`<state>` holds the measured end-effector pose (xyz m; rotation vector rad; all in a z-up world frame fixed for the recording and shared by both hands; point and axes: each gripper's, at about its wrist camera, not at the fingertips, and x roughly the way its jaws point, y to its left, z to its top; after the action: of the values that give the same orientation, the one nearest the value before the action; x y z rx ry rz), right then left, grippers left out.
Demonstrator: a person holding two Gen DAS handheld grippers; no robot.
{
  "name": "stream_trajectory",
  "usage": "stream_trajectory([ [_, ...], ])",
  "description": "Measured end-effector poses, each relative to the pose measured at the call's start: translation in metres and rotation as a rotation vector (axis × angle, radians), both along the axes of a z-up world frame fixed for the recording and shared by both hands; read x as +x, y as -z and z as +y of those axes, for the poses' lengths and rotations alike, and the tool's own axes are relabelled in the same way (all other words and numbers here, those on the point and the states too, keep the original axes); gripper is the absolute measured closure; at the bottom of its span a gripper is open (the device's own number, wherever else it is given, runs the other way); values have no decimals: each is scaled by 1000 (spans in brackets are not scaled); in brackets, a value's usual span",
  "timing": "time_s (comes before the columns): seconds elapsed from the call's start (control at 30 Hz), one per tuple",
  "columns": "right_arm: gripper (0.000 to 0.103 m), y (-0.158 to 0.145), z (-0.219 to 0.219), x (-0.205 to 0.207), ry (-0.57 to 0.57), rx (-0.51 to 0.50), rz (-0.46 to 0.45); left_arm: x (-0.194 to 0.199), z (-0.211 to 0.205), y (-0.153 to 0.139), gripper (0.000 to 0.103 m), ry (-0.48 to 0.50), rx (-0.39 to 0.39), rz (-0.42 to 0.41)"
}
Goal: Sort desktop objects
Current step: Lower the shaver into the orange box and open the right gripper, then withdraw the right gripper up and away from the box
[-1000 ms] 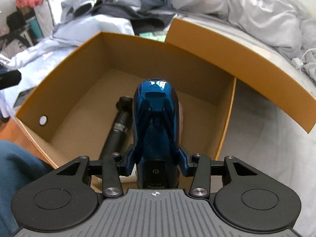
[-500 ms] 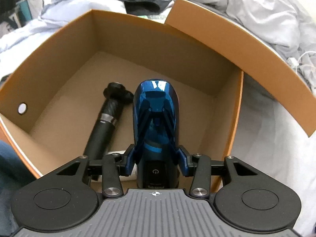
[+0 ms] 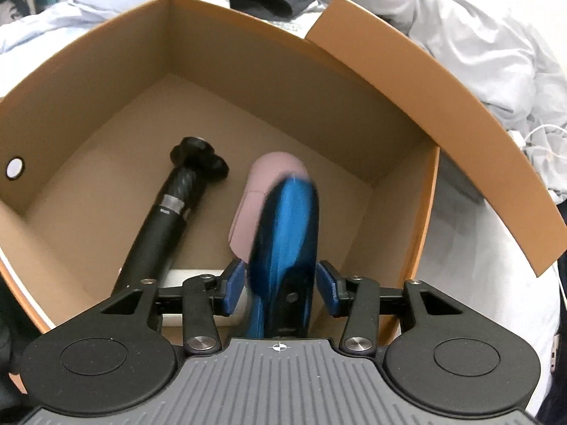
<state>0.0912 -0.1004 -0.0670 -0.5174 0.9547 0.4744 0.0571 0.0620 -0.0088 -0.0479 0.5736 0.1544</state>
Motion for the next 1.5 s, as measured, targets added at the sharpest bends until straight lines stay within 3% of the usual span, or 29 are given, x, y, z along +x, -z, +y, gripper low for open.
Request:
stream_trajectory([
  [0.33,54,-9,8,16,28,31,18,0,1,0,0,-5,-10,-3],
  [0.6,53,-50,-12,-1,51,192,-27,1,5,1,0,-11,-19,0],
  [0.67,47,-61,-23,-8,68,239,-47,1,5,1,0,-11,-21,1],
  [0.97,34,-100,-71,-45,131,408,-132,-1,1,0,0,2,-18,2],
  [1.23,17,-107,-111,-79,186,501,-266,-7,-4,-3,0,19,-16,-10],
  [1.5,5,-91,-148,-89,262,572,-273,-8,-11,-2,0,41,-31,5],
])
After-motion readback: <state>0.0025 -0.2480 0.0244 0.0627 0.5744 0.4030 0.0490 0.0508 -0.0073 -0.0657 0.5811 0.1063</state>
